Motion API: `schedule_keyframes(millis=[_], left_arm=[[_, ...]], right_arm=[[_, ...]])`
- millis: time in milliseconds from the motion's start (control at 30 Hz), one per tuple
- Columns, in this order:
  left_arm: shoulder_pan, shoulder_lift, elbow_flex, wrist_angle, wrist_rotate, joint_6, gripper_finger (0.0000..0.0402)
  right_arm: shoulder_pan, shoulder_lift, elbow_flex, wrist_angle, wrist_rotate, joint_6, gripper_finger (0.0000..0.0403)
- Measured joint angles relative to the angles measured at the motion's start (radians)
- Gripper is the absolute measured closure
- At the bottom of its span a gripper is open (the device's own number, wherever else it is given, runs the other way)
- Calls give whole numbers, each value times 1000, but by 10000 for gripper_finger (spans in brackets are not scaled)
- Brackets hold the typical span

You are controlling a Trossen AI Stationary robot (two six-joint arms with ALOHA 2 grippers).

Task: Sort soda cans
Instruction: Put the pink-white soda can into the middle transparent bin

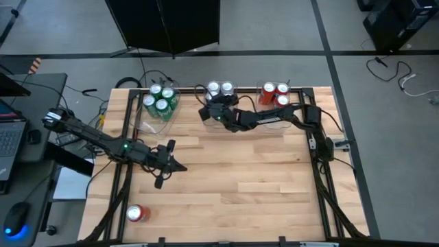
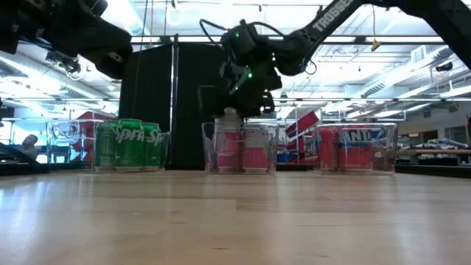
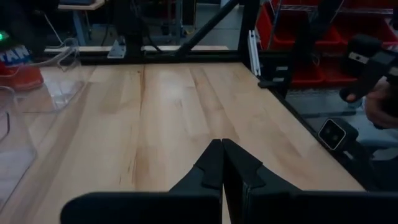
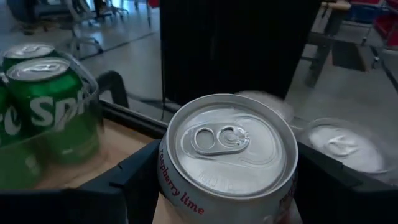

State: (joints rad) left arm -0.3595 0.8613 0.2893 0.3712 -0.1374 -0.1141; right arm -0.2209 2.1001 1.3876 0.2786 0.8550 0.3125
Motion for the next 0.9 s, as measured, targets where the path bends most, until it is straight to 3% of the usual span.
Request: schedule_keyframes(millis=[433,667,900], left_arm=[[-3,89,0,32,-22,2,398],[-2,89,0,44,-22,-13,398],[-2,89,0,44,-21,-33,398]], right_arm=[[-26,70,2,18,-23,87,121],[-28,73,2,39,-20,73,62],[-27,73,2,57,-19,35,66]])
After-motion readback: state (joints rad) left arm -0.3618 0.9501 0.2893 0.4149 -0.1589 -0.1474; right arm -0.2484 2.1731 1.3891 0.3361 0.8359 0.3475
